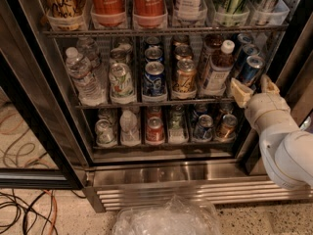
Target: Pick redbull can from middle shelf of fridge
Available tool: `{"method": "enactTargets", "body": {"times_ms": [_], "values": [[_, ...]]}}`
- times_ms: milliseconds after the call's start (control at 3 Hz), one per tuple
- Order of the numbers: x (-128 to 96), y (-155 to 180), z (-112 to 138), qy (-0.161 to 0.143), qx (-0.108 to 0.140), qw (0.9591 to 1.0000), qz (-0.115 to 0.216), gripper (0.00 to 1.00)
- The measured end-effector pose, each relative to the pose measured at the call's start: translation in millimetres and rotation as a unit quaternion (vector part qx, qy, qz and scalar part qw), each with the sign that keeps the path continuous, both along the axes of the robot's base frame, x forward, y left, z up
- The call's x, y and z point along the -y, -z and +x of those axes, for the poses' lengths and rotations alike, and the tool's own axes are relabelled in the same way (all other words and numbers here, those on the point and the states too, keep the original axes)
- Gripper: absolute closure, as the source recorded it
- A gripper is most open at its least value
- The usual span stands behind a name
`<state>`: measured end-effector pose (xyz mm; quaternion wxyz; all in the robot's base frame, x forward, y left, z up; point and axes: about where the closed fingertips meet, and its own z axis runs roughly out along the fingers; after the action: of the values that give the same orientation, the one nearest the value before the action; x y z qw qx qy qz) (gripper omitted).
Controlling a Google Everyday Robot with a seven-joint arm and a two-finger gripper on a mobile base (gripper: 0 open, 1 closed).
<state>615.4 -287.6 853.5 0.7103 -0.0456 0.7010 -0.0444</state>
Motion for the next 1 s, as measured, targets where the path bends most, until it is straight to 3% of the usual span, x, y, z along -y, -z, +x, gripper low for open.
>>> {"method": "enactTargets", "body": {"times_ms": [1000], "values": [[12.9,16.2,36.7,0.025,-0.012,0.9995,-0.016,0.4]]}}
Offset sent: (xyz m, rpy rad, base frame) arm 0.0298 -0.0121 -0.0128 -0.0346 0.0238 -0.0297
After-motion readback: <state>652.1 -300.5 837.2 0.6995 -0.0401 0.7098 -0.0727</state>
